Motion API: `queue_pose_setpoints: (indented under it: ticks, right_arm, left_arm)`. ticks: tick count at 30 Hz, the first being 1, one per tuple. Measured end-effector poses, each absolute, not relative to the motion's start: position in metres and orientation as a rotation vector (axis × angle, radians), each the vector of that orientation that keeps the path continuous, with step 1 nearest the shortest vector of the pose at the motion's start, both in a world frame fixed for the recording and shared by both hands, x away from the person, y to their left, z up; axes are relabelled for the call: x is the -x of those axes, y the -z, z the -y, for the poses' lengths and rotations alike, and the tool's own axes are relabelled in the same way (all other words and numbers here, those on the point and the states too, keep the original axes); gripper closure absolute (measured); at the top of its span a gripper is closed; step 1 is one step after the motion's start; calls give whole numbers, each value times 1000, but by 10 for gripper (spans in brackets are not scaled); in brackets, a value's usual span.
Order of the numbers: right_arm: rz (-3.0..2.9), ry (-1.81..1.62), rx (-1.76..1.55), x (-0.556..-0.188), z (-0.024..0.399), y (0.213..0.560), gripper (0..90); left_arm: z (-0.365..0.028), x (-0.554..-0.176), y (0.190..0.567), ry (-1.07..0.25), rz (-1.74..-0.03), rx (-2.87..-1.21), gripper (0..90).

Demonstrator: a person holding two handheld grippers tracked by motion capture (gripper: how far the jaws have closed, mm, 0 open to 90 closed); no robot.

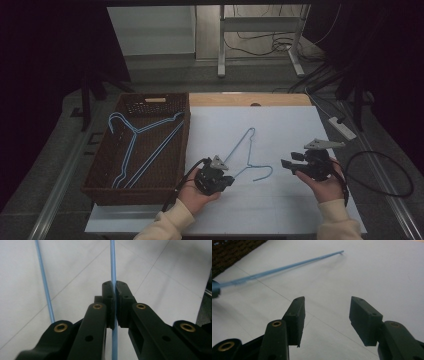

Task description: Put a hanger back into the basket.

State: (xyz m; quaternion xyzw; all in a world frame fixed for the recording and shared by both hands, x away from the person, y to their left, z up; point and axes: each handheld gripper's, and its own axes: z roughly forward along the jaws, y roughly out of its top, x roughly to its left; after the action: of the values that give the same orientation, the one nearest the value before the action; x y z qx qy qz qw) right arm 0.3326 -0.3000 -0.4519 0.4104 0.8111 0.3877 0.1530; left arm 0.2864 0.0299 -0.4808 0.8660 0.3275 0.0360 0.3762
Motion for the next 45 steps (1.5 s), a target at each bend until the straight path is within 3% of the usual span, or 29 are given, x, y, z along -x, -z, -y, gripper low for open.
queue_pose_setpoints:
  ticks: [28, 45]
  right_arm:
    - [-2365, -1184, -1077, -307, 301, 476, 476]
    - [-2352, -1197, -1087, -305, 301, 483, 384]
  left_arm:
    - [-65, -264, 429, -168, -757, -2075, 868]
    - [-121, -262, 389, -234, -785, -1921, 868]
